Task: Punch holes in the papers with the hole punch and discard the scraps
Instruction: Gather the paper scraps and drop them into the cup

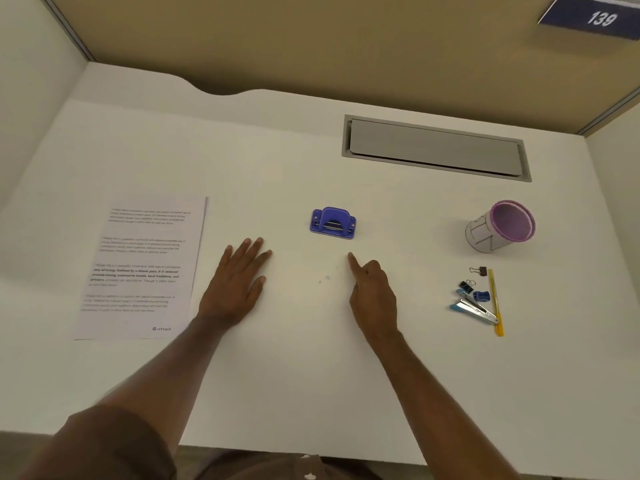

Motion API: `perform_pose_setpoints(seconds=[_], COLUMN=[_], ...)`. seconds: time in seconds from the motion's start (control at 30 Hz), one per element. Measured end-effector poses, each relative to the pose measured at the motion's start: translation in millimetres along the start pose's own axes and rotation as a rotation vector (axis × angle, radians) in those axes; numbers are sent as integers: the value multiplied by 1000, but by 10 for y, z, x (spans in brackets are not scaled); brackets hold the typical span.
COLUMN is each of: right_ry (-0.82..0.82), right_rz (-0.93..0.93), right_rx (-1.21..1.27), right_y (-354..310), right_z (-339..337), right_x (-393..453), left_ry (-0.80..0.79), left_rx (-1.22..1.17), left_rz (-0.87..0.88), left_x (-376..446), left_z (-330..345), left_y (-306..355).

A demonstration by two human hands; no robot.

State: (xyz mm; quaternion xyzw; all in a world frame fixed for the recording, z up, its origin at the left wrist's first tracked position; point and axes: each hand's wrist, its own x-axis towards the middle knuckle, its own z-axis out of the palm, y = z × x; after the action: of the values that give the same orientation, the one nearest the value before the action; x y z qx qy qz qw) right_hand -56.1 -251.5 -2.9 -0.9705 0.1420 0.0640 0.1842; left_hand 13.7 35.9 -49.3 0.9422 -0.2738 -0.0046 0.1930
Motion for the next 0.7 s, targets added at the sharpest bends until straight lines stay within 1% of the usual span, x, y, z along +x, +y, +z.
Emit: perform_pose_setpoints(seconds=[0.07,0.17,0.43,0.57,0.7], right_ry=[-14,11,102,95,62], right_rz=[20,-9,-190,-228,-147], right_rx=[-51,-95,-60,2,172], right_y=[5,20,-51,-137,-98], right_z=[-16,-16,138,173,167], right_x=[86,120,-171,-270,-278], left_ry=[-9,-17,-15,-10,-5], left_rx=[-1,-7,-9,-5,1], left_rz=[-4,-14,-22,-18,-19], left_x=[10,14,13,15,8], left_z=[-3,-13,-24,-12,-3], left_y=[2,7,12,3,3])
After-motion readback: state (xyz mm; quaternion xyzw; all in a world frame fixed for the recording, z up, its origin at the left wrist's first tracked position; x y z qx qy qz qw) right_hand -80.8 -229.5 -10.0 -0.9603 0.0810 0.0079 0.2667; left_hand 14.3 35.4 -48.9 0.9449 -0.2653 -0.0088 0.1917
